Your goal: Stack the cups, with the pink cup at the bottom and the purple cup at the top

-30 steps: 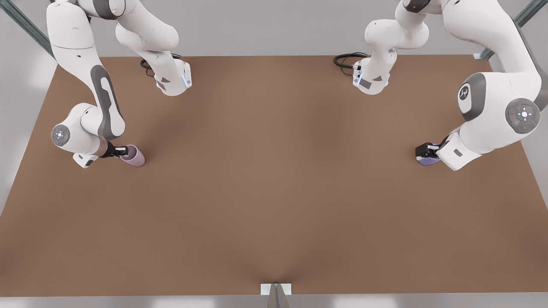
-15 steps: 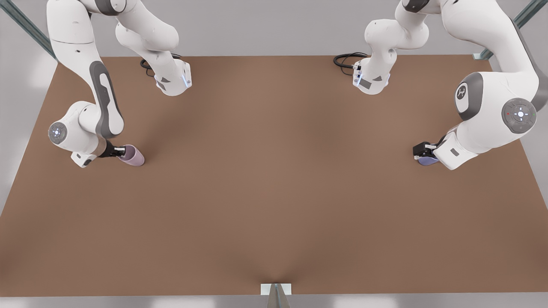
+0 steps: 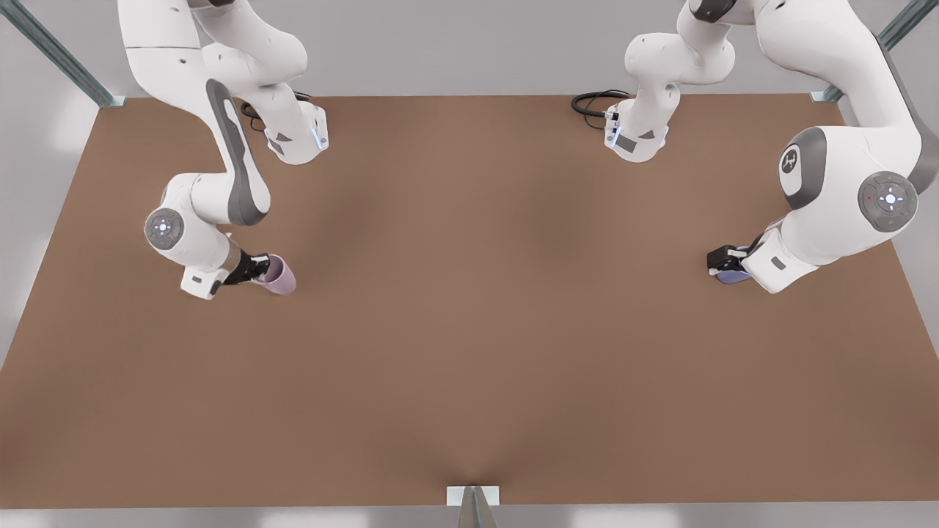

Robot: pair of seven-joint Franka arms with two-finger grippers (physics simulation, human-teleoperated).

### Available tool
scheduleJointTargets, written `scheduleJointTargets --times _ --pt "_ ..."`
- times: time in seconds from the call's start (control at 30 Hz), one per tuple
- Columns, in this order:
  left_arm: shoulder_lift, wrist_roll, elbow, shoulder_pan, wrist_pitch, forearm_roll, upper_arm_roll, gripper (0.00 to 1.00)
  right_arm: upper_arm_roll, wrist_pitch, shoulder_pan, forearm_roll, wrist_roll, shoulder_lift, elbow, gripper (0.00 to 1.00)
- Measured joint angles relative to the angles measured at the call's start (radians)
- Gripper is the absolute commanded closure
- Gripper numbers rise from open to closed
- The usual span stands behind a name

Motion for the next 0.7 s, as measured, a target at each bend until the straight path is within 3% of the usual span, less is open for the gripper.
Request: scheduleJointTargets --times 0.6,0.7 --pt "-0.001 0.000 -0.001 0.000 -0.007 0.001 0.000 0.00 0.014 -0.049 0.426 0.028 0.439 0.187 0.289 0.79" --pt "0.001 0.000 -0.018 0.002 -0.003 0.032 0.015 0.00 0.061 -0.053 0.448 0.034 0.534 0.242 0.362 0.79"
